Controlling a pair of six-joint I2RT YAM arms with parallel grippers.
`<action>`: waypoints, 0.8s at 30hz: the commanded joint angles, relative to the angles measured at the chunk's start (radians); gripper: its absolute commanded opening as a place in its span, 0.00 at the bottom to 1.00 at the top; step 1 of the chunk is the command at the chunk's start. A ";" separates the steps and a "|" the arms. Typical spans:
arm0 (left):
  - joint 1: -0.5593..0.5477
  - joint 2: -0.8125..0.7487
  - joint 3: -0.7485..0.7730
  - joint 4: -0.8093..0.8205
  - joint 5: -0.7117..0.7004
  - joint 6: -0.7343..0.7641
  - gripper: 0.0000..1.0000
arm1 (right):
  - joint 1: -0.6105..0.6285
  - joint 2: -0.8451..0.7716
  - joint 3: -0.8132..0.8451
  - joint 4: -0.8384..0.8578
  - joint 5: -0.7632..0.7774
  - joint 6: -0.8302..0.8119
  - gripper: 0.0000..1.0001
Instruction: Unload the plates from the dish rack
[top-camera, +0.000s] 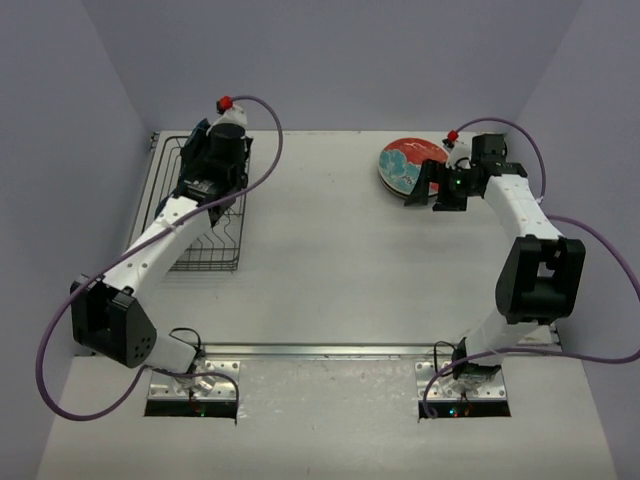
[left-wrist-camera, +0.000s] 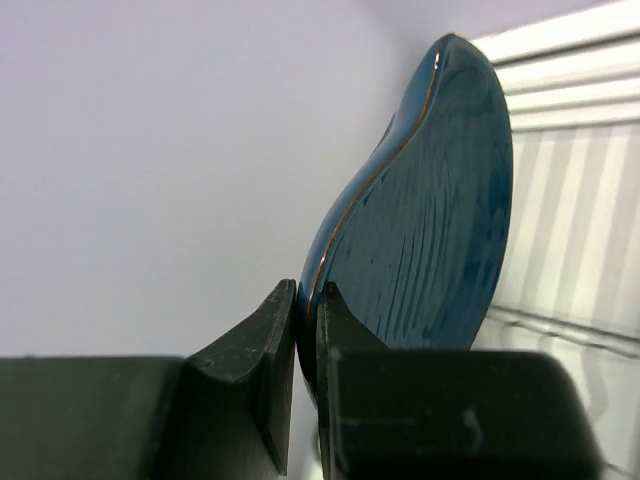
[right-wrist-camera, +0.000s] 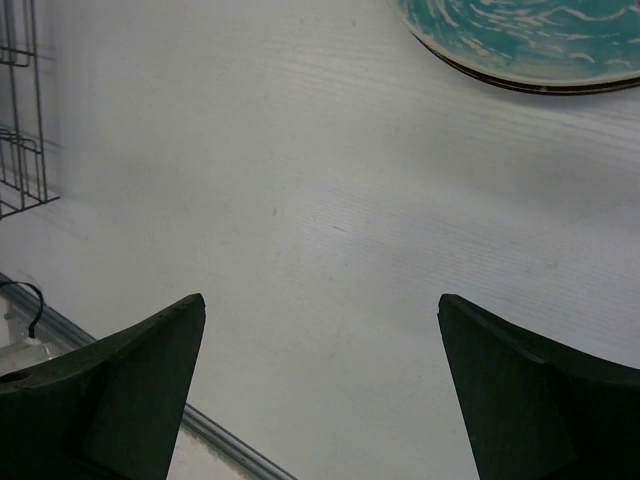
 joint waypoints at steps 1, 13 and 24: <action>0.033 -0.113 0.125 -0.369 0.488 -0.339 0.00 | 0.029 -0.120 -0.021 0.125 -0.186 -0.003 0.99; 0.040 -0.150 0.068 -0.559 1.330 -0.322 0.00 | 0.299 -0.218 -0.015 0.143 -0.247 -0.070 0.99; 0.039 -0.161 0.011 -0.553 1.485 -0.313 0.00 | 0.448 -0.157 -0.097 0.129 -0.261 -0.067 0.90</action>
